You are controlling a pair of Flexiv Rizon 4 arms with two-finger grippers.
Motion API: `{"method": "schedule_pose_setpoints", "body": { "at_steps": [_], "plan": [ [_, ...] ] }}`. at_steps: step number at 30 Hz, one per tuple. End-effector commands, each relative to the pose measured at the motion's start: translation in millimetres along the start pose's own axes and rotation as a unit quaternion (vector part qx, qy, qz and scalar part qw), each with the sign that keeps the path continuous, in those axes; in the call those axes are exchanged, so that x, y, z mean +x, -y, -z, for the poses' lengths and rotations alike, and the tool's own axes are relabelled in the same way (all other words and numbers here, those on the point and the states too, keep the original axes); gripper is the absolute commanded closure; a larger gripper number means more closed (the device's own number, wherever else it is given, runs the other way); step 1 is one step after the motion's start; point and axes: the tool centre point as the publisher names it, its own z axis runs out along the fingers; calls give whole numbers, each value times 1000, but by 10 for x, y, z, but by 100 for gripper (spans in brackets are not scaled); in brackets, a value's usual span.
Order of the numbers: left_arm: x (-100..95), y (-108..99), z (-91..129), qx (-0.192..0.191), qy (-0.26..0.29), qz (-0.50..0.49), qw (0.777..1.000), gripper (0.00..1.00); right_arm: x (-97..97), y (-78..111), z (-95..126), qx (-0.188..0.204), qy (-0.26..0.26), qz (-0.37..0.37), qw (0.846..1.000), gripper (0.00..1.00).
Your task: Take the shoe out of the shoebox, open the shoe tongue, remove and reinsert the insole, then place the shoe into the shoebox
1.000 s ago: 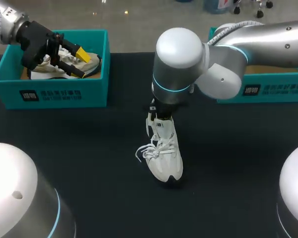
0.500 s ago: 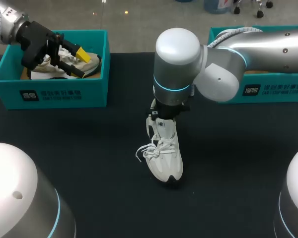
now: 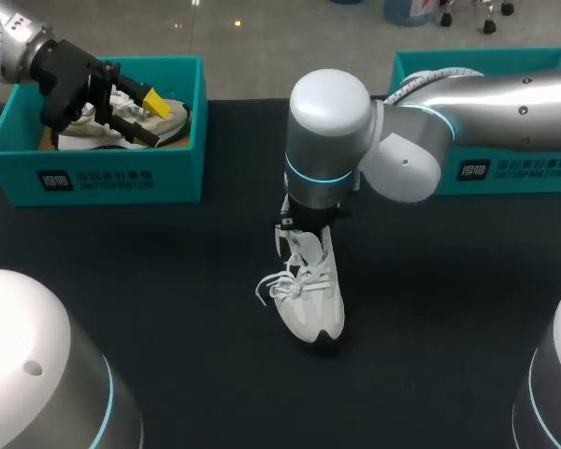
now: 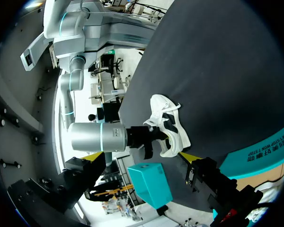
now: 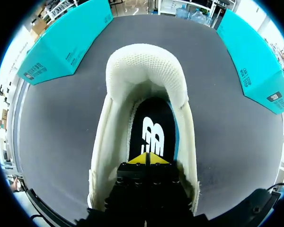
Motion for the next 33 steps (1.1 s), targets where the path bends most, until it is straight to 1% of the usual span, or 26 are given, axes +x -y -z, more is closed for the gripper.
{"method": "schedule_pose_setpoints", "body": {
  "at_steps": [1, 4, 8, 10, 13, 21, 26, 27, 30, 33],
  "plan": [
    [-1, 1, 5, 1, -1, 0, 1000, 0, -46, -64, 200, -26, 12, -5, 1000, 100],
    [-1, 1, 5, 1, -1, 0, 1000, 0, -67, -155, 262, -55, 20, -6, 998, 100],
    [-1, 1, 5, 1, -1, 0, 1000, 0, -116, -223, 197, -81, 51, 2, 995, 100],
    [-1, 1, 5, 1, -1, 0, 1000, 0, -134, -242, 132, -84, 60, 8, 995, 100],
    [-1, 1, 5, 1, -1, 0, 1000, 0, -126, -247, 56, -88, 54, 5, 995, 100],
    [-1, 1, 5, 1, -1, 0, 1000, 0, -28, -246, -157, -67, 33, 14, 997, 100],
    [-1, 1, 5, 1, -1, 0, 1000, 0, 33, -217, -234, -47, 23, 24, 998, 100],
    [-1, 1, 5, 1, -1, 0, 1000, 0, 43, -214, -231, -42, 18, 26, 999, 100],
    [-1, 1, 5, 1, -1, 0, 1000, 0, 61, -242, -126, -28, 8, 27, 999, 100],
    [-1, 1, 5, 1, -1, 0, 1000, 0, 50, -295, 59, -20, 12, 29, 999, 100]
  ]
}}
